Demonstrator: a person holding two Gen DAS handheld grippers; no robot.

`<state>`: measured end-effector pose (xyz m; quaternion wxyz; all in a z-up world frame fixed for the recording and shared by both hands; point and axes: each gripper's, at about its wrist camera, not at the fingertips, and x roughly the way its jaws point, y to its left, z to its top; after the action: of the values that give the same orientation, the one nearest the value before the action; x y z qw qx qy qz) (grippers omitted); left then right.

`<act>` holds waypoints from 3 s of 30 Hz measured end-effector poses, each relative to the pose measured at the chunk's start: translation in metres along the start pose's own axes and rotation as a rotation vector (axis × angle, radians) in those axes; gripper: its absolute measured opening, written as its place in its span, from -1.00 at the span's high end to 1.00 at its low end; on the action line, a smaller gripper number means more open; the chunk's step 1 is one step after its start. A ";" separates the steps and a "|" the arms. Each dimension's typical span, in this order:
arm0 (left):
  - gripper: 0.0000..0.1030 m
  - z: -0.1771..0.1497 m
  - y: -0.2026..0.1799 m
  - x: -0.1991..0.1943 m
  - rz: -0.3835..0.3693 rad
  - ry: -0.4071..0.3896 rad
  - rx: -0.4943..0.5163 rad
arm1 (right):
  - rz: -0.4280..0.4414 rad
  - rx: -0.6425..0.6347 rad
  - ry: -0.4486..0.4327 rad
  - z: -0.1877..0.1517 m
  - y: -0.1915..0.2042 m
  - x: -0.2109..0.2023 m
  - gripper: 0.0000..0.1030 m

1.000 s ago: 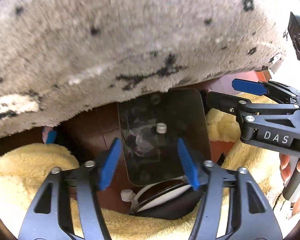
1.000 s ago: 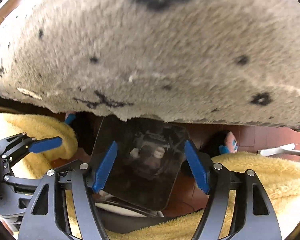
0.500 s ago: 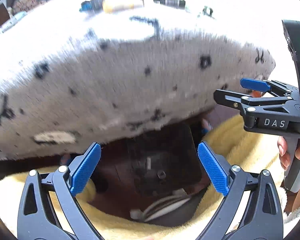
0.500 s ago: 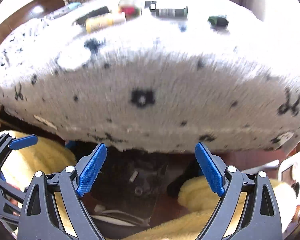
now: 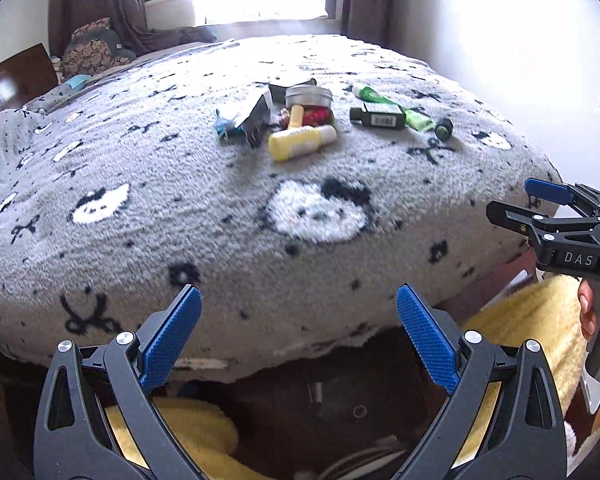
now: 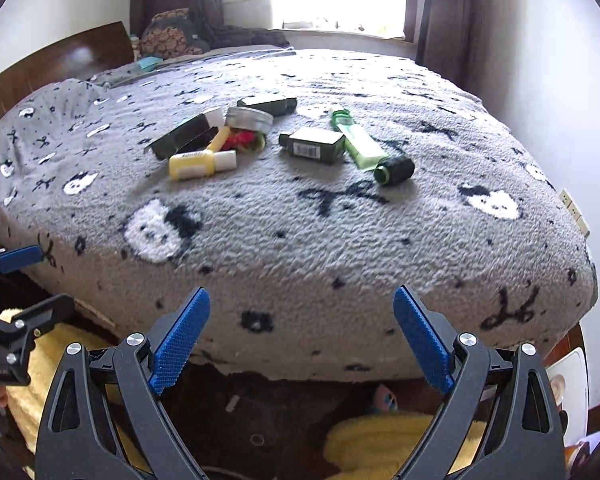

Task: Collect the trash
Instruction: 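Raise both open grippers back above the bed, then grasp the dark green bottle with the right gripper while the left grasps the yellow bottle, then lower both held bottles below the bed edge and open both grippers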

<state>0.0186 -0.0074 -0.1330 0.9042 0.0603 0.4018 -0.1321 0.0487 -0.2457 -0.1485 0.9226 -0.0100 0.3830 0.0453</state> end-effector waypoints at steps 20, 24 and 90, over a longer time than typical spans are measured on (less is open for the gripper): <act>-0.73 0.079 0.004 0.106 -0.053 0.050 -0.030 | -0.030 0.028 -0.007 0.073 -0.036 0.090 -0.80; -0.73 0.090 0.003 0.123 -0.060 0.063 -0.049 | -0.024 -0.014 0.006 0.095 -0.031 0.118 -0.80; -0.45 0.043 -0.024 0.028 -0.024 -0.051 -0.043 | 0.049 -0.079 -0.080 0.032 -0.001 0.007 -0.34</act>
<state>0.0598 -0.0446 -0.1250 0.9135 0.0326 0.3821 -0.1359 0.0766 -0.2440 -0.1306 0.9347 -0.0353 0.3436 0.0833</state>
